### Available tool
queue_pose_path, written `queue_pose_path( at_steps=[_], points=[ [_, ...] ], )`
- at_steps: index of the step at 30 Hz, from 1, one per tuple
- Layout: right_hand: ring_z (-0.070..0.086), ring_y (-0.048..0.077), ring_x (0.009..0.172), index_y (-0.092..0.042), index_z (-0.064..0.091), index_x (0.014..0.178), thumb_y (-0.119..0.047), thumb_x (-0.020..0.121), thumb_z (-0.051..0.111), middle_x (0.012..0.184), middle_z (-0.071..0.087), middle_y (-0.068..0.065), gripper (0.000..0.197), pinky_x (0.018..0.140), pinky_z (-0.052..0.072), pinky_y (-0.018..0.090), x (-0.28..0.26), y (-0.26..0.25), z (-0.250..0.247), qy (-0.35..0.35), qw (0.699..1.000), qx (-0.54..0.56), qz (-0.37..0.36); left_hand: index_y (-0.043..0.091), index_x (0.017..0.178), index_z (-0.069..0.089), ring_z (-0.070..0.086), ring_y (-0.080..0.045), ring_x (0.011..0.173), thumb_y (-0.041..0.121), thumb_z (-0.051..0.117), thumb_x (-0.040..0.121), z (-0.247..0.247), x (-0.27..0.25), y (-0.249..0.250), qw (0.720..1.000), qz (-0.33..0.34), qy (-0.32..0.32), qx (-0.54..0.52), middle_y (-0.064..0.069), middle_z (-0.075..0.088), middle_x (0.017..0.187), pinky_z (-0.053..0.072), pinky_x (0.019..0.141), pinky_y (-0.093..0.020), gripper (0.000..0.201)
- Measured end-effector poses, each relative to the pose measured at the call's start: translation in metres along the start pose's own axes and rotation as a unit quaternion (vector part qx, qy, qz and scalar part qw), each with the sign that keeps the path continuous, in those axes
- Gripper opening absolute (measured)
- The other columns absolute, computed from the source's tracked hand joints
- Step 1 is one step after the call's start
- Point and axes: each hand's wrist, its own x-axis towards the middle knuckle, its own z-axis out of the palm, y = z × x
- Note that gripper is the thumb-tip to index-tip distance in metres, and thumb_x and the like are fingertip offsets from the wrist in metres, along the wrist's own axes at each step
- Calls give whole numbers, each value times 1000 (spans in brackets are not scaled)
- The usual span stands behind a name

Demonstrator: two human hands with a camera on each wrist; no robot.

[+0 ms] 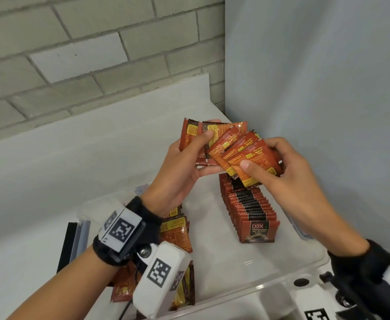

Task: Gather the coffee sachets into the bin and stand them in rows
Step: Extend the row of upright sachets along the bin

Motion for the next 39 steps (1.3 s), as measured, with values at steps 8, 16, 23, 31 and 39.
queue_pose_path(
  at_steps=[8,16,23,31,39],
  points=[
    [68,-2,88,-30,64,106,-30,85,65,95,73,-17,21,66,49,5,1,-6,-6,18,992,122,31,11,111,63,67,-25,107,12,55,95,-2,2,-3,999,11,-3,-50,-10,71,113,53,93,-46,18],
    [70,4,92,-26,63,114,-29,86,65,101,74,-11,28,71,53,10,3,-10,-1,-22,981,182,59,3,115,61,67,-26,103,-2,57,90,1,0,-5,998,11,-57,-10,-14,70,112,55,92,-35,27],
    [70,8,94,-21,64,112,-21,89,63,102,74,-7,24,83,51,24,8,-12,-4,-28,973,215,84,6,126,58,65,-22,111,14,53,96,4,-1,-2,997,-1,-72,12,-10,68,119,53,95,-33,32],
    [70,11,96,-18,62,116,-25,83,66,104,74,-3,34,80,52,22,7,-15,-1,-55,964,240,97,11,116,68,65,-17,106,31,49,97,3,-5,0,989,16,-75,126,-5,72,111,44,104,-36,34],
    [68,15,103,-14,61,121,-28,83,61,111,72,2,40,86,50,27,3,-16,-4,-99,953,269,99,14,114,67,60,-12,101,24,59,90,-1,-7,0,979,-13,-153,136,-3,65,113,39,98,-33,27]
  ],
)
